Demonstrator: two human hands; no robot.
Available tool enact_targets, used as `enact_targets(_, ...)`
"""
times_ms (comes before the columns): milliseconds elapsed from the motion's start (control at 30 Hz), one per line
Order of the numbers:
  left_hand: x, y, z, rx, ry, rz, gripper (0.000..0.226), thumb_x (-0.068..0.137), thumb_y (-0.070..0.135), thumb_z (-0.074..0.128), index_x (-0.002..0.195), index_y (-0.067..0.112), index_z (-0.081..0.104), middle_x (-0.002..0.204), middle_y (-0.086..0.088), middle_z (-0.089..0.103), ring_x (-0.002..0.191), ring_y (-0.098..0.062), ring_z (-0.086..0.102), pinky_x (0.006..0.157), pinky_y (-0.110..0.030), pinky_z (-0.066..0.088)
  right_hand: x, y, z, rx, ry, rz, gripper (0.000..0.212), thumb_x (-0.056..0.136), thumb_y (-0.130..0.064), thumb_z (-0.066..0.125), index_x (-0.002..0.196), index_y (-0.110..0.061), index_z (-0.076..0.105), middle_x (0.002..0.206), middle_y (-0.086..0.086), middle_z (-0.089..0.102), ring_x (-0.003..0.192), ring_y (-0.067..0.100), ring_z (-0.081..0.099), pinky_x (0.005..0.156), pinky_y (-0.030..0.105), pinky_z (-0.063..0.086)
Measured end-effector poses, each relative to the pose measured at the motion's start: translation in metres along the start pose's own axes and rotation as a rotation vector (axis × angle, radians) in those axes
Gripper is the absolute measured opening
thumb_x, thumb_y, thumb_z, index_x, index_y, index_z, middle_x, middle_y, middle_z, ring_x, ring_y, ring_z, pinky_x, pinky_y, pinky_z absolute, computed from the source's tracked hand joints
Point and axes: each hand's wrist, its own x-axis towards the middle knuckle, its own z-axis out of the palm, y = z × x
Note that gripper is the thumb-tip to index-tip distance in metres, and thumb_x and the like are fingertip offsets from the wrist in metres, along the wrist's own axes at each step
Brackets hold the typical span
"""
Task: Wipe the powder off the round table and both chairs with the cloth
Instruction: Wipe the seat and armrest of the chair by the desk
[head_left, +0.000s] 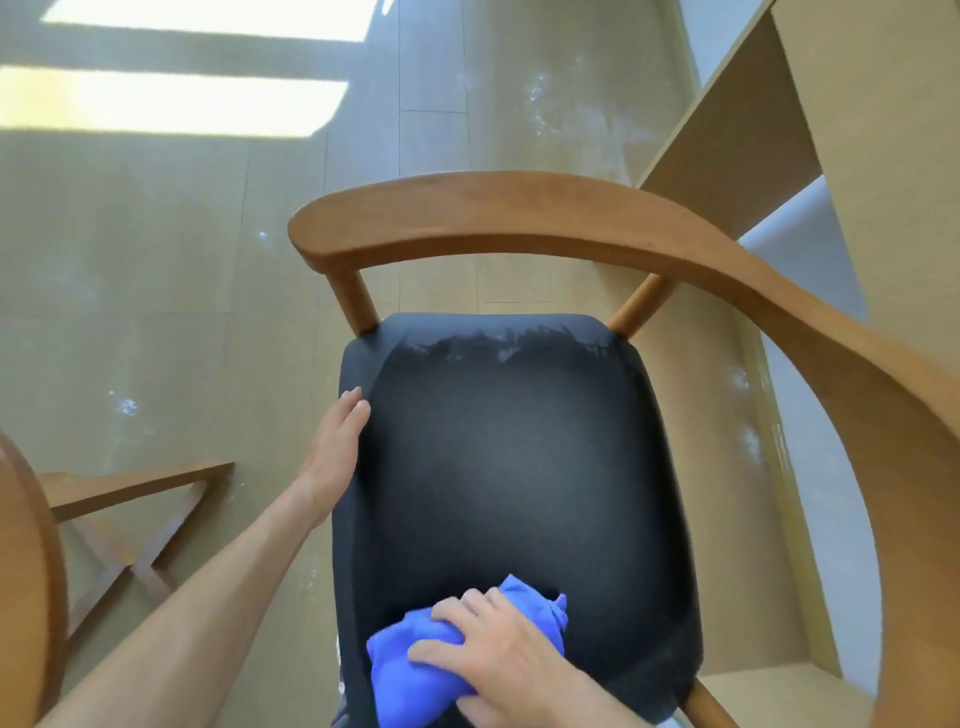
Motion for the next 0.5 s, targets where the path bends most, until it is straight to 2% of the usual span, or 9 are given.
enact_targets(33,-0.003,-0.001,0.002,0.029,0.008,0.010,0.046,0.103,0.033,0.034,0.148,0.022,0.031,0.155,0.009,0.025,0.143,-0.007,0.019,0.117,-0.029,0.012,-0.002,0.013,-0.025,0.099,0.217,0.027,0.050,0.063,-0.030,0.045,0.111,-0.045,0.051,0.103,-0.008,0.056,0.074,0.014,0.051,0.066,0.024,0.040)
enact_targets(100,-0.011,-0.006,0.006,0.107,0.020,0.035,0.046,0.103,0.032,0.034,0.147,0.021,0.032,0.156,0.009,0.021,0.143,-0.006,0.016,0.117,-0.028,0.010,0.007,0.042,-0.046,0.086,0.474,0.121,0.054,0.062,-0.025,0.051,0.114,-0.033,0.057,0.111,0.002,0.058,0.079,0.024,0.054,0.067,0.032,0.046)
enact_targets(233,-0.029,-0.016,0.013,0.225,0.031,0.048,0.045,0.103,0.032,0.030,0.147,0.021,0.034,0.158,0.009,0.017,0.144,-0.005,0.012,0.118,-0.029,0.007,0.053,0.093,-0.081,0.035,0.537,0.589,0.053,0.063,-0.016,0.071,0.115,-0.022,0.062,0.109,0.012,0.060,0.071,0.033,0.053,0.060,0.037,0.043)
enact_targets(300,-0.038,-0.022,0.015,0.264,0.023,0.043,0.045,0.103,0.031,0.029,0.147,0.022,0.033,0.158,0.011,0.015,0.144,-0.005,0.010,0.117,-0.028,0.007,0.062,0.089,-0.077,0.031,0.539,0.722,0.053,0.064,-0.017,0.073,0.116,-0.019,0.062,0.109,0.013,0.059,0.070,0.033,0.052,0.057,0.037,0.040)
enact_targets(367,-0.045,-0.027,0.016,0.294,0.016,0.044,0.045,0.103,0.031,0.028,0.147,0.021,0.034,0.158,0.011,0.013,0.145,-0.005,0.009,0.118,-0.029,0.007,0.057,0.065,-0.057,-0.024,0.505,0.663,0.055,0.061,-0.018,0.070,0.114,-0.020,0.060,0.108,0.012,0.060,0.066,0.030,0.049,0.055,0.035,0.037)
enact_targets(500,-0.050,-0.027,0.023,0.327,0.034,0.038,0.045,0.103,0.029,0.030,0.146,0.018,0.036,0.160,0.006,0.010,0.146,-0.009,0.007,0.119,-0.031,0.007,0.019,0.022,-0.012,-0.042,0.497,0.393,0.061,0.056,-0.020,0.068,0.115,-0.025,0.055,0.111,0.011,0.062,0.069,0.029,0.050,0.057,0.035,0.043)
